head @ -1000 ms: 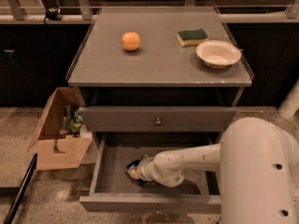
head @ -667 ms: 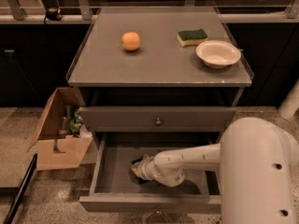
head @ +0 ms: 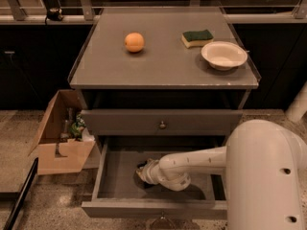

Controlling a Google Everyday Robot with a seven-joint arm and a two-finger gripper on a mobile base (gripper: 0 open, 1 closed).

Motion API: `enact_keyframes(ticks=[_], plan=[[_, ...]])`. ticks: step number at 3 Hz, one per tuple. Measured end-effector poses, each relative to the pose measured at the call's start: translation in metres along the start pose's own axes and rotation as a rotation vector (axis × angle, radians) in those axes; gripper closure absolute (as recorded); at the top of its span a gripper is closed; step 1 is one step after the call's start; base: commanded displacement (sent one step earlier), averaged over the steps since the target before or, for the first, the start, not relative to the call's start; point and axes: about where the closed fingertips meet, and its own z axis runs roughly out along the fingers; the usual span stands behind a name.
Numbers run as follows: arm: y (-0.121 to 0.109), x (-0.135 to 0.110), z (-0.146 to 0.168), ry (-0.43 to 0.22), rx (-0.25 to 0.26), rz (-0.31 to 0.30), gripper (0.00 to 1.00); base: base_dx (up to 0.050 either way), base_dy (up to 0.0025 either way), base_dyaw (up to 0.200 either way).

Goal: Pick rxbar blueberry from middle drawer and place on counter

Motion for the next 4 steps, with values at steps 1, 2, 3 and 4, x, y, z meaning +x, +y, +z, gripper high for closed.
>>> enact_keyframes(ticks=[1,2,3,4], plan=[[-0.0015,-0.0032,-0.0022,0.000,0.000,0.000,1.00,0.000,0.00000,0.000],[-0.0023,-0.0044,-0.0028,0.000,0.000,0.000,1.00,0.000,0.00000,0.000],[-0.0012,-0.0071,-0.0037,-0.017,-0.034,-0.005,1.00,0.000,0.00000,0.000],[0.0009,-0.0117,-0.0033,-0.062,-0.123,-0.021,1.00,0.000,0.00000,0.000]])
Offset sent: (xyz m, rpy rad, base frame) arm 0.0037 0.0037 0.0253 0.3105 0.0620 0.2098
